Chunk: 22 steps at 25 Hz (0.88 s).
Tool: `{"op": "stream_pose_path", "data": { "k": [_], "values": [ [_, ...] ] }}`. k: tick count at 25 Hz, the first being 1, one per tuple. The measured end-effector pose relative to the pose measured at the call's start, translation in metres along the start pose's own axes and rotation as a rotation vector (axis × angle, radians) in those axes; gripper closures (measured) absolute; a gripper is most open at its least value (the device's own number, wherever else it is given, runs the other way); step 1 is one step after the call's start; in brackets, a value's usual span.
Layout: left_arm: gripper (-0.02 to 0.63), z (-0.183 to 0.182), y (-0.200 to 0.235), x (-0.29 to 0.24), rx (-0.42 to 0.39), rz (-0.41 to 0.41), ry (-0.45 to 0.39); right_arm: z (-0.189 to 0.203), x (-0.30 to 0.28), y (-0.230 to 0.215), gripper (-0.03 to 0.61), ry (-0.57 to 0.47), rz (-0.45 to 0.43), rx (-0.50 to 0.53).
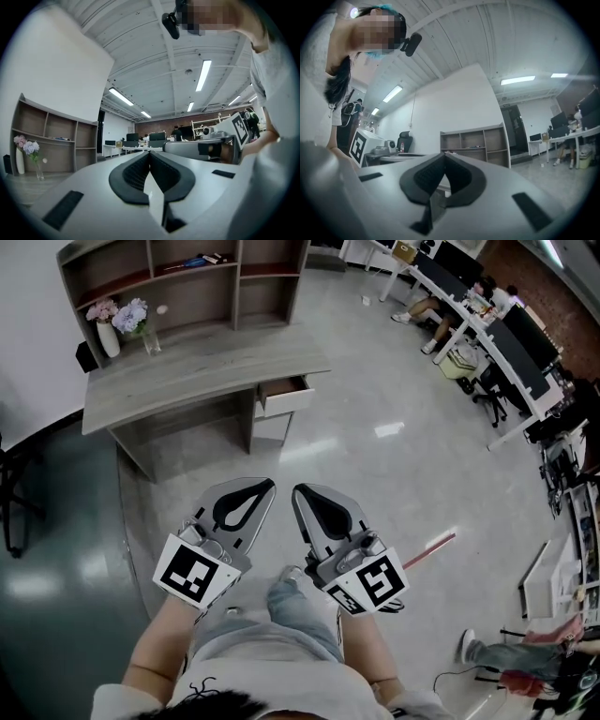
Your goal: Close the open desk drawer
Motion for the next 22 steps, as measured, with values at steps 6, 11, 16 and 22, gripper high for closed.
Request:
{"op": "stream_pose_path", "data": {
  "k": [6, 11, 16, 22],
  "values": [
    [0.603, 0.009, -0.002, -0.061, -0.021, -0.066, -0.006, -0.008, -0.001, -0.066, 0.571, -0.004, -0.07, -0.011],
    [0.603, 0.018, -0.009, -0.105, -0.047, -0.105, -0.03, -0.01, 0.006, -0.112, 0.571, -0.007, -0.117, -0.007],
    [0.603, 0.03, -0.022, -0.133, -0.065, -0.104, -0.017, -0.008, 0.018, -0.145, 0.571, -0.012, -0.109, -0.028],
    [0.603, 0.046, -0.017, -0.159, -0.045, -0.097, 0.011, 0.002, 0.017, -0.174, 0.571, -0.003, -0.093, -0.054]
  ]
}}
Point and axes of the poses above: the fingertips, and each gripper's own axes: x backward along the fingers, y to its left, z out of its underside, the point moved 5 cm from there along x, backward along the fingers, and after that the axes turned 12 degrees about -y, right-handed, at the moved point
